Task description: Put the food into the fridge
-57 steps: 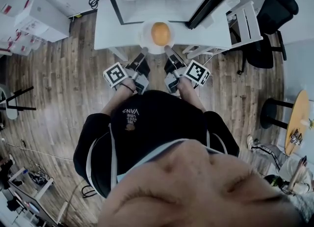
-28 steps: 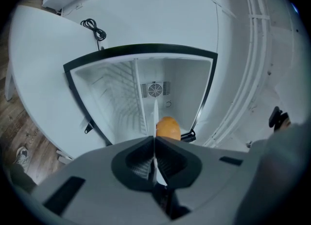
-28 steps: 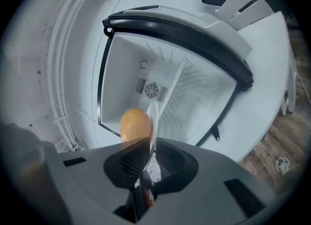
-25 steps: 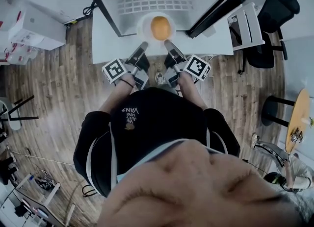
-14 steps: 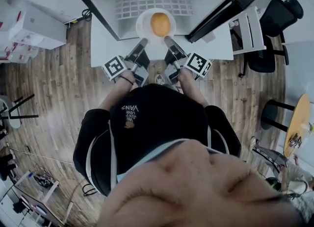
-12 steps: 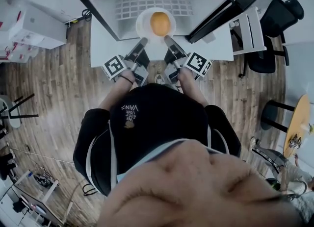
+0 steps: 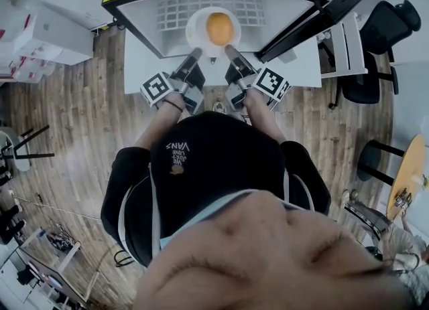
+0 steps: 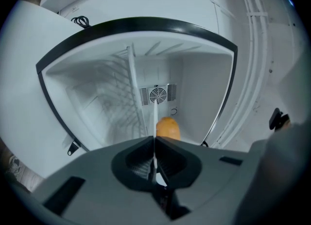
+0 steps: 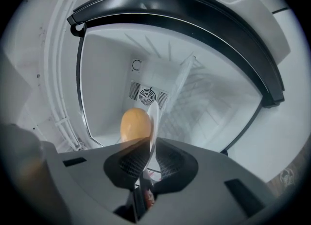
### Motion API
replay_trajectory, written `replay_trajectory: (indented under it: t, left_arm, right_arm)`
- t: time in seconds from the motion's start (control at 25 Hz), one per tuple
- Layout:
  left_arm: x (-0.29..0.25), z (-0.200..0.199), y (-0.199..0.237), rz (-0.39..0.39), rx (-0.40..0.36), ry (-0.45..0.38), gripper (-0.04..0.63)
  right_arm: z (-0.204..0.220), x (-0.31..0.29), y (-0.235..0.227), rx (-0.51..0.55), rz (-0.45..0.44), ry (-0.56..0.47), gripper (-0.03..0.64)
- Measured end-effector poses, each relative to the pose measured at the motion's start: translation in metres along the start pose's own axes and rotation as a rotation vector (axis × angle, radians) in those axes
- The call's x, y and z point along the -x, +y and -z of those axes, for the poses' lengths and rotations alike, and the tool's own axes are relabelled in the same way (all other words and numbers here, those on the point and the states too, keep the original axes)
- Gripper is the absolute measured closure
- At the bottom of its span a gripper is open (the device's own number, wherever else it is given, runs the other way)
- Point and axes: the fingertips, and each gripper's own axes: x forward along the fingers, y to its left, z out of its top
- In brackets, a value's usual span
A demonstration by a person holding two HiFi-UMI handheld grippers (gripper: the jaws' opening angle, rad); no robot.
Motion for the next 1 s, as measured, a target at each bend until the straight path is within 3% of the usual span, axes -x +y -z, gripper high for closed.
replay_trajectory:
  t: [0.2, 0.32, 0.56, 1.0]
  left_arm:
    - [-0.007, -0.005, 0.005, -0.006, 0.000, -0.007, 0.572]
    - [-0.011, -0.007, 0.007, -0.007, 0.001, -0.012, 0.572]
    - [-0.019, -0.011, 0.008, -0.003, 0.016, -0.021, 0.572]
    - [-0.036, -0.015, 0.012, -0.004, 0.042, -0.031, 0.572]
  right_arm:
    - [-0.007, -0.010, 0.003, -0.002, -0.040, 0.003, 0.574]
    - [-0.010, -0.012, -0.003, 0.002, -0.010, 0.010, 0.574]
    - [-0.016, -0.020, -0.001, -0.011, -0.055, 0.009, 0.574]
    - [-0.032, -0.027, -0.006, -0.026, -0.053, 0.005, 0.574]
